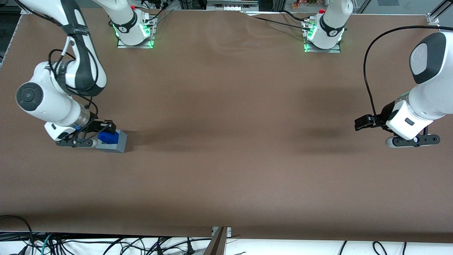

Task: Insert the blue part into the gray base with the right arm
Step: 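Carry the blue block over the gray base's opening, then lower the blue block into the gray base's square opening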

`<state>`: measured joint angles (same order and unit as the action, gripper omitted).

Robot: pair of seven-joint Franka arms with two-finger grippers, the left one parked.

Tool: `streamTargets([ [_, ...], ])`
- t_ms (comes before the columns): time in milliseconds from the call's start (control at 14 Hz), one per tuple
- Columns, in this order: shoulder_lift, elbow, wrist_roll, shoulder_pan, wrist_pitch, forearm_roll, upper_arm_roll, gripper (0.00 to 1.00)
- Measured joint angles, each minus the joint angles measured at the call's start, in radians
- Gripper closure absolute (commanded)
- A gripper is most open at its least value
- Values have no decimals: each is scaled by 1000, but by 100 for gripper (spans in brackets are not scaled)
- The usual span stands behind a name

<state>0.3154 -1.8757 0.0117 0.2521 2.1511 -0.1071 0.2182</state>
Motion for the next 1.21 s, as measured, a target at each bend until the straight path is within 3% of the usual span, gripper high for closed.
streamTargets([
  [786,59,0,53,-52,0,-7,4,100],
  [1214,62,0,48,-56,0,-48,6,100],
])
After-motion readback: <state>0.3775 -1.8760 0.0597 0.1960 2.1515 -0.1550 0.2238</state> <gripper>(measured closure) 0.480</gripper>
